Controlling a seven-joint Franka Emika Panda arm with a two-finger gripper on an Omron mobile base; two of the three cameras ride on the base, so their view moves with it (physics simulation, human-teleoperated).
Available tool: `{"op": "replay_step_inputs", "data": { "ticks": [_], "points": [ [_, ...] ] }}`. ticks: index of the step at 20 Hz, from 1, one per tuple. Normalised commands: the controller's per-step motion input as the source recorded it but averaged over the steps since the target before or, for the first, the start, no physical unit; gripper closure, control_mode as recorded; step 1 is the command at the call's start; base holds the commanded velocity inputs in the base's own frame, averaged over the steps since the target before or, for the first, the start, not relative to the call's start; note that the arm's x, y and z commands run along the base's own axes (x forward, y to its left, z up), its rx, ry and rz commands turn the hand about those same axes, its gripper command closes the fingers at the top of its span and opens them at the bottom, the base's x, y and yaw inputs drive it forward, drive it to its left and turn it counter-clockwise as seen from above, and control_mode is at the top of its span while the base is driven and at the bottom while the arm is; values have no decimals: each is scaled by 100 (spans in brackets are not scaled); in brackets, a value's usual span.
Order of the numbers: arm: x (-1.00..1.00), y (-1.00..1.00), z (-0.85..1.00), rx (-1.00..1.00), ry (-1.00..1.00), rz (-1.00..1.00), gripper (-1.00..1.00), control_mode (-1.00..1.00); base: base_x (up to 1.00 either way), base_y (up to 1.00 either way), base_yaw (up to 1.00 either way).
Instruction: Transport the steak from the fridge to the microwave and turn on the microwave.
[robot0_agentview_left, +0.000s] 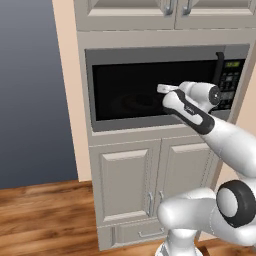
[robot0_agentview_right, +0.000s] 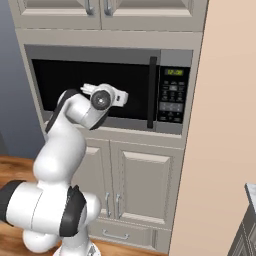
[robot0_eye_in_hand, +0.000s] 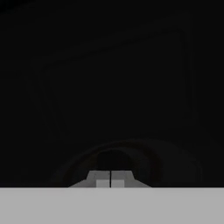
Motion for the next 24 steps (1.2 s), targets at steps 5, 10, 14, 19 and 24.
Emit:
{"op": "replay_step_inputs", "data": {
  "ticks": [5,10,14,19,24],
  "points": [
    [-16,-14,30,1,0,1,100,-100,0,0,0],
    [-55,-25,39,0,0,0,100,-100,0,0,0],
    [-76,-23,30,4,0,0,100,-100,0,0,0],
    [-68,-30,23,14,0,0,100,-100,0,0,0],
    [-13,-35,6,23,0,0,100,-100,0,0,0]
  ]
}}
